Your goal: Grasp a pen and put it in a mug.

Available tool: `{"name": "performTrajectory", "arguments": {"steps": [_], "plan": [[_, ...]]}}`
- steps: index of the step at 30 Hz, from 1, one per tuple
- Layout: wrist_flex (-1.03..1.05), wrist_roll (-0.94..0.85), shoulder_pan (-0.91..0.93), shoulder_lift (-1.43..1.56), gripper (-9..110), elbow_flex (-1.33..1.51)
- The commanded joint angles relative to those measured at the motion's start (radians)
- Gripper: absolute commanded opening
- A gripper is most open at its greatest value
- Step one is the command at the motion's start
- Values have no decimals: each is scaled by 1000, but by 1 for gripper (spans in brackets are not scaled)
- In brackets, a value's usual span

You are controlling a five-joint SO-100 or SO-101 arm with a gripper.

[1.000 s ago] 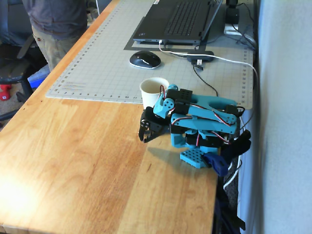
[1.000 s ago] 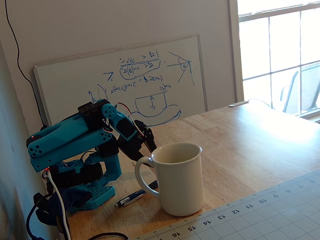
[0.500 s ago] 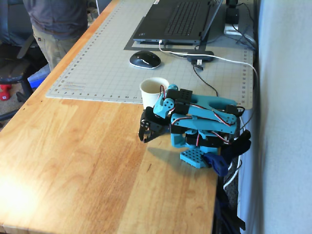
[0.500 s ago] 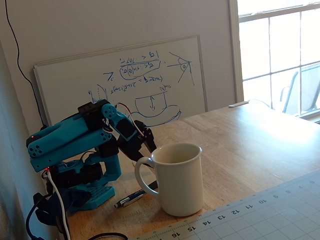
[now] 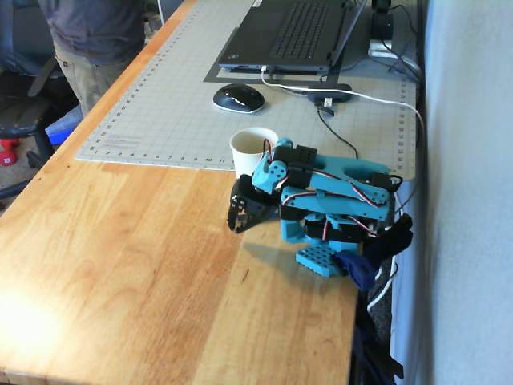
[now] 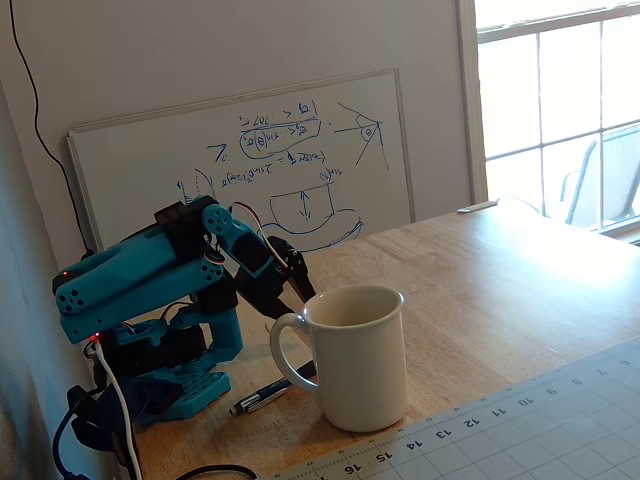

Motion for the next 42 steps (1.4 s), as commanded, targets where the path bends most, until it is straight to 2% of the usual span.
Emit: {"name": "performTrajectory", "arguments": {"steps": [1,4,14,19,26,32,42], "plan": [[0,0,3,-163,1,-202],[3,34,3,-311,1,-333],[17,367,-9,-629,1,-699],[100,373,-9,-718,1,-877],[354,388,-3,-773,1,-1112],[403,411,28,-769,1,-1131],[393,821,238,-769,1,-1040]]}}
